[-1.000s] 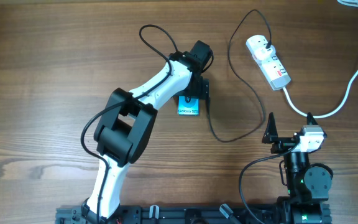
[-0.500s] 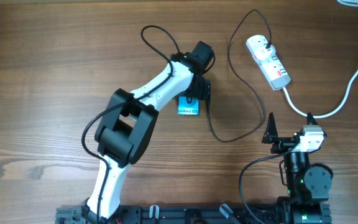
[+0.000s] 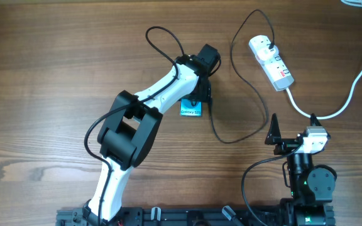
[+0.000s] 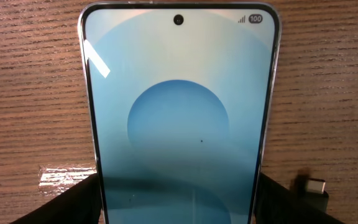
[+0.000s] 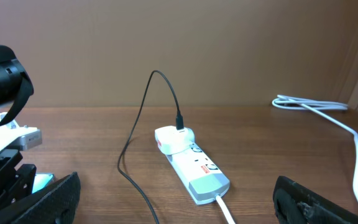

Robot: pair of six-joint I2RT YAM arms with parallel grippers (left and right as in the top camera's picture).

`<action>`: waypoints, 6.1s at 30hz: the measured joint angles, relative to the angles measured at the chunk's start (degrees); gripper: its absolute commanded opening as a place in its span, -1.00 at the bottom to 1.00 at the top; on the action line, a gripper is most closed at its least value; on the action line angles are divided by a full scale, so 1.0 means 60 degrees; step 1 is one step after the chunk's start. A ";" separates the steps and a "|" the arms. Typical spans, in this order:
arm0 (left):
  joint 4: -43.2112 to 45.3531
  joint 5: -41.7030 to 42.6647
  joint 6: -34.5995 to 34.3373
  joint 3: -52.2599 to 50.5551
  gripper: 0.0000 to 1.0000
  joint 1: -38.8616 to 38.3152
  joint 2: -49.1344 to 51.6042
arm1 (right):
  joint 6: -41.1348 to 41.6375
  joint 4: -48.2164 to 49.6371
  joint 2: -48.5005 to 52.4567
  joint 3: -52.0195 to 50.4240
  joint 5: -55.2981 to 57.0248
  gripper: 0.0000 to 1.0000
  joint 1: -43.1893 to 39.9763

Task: Plug charger to phone and switch on socket
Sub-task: 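Lower the left gripper onto the phone's top edge and align, then close the left gripper on the phone's top edge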

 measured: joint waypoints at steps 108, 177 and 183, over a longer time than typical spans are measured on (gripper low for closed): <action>-0.0528 0.0474 -0.0066 0.0262 0.36 0.0244 0.0087 | 0.0000 -0.0004 0.0000 0.0000 0.0000 0.99 0.0000; -0.0178 -0.0025 -0.0401 -0.0066 0.56 -0.0073 -0.0036 | 0.0000 0.0000 0.0000 0.0000 0.0000 0.99 0.0004; -0.0310 0.0044 -0.0463 -0.0051 0.54 0.0055 -0.0036 | 0.0000 0.0000 0.0000 0.0000 0.0000 0.99 0.0004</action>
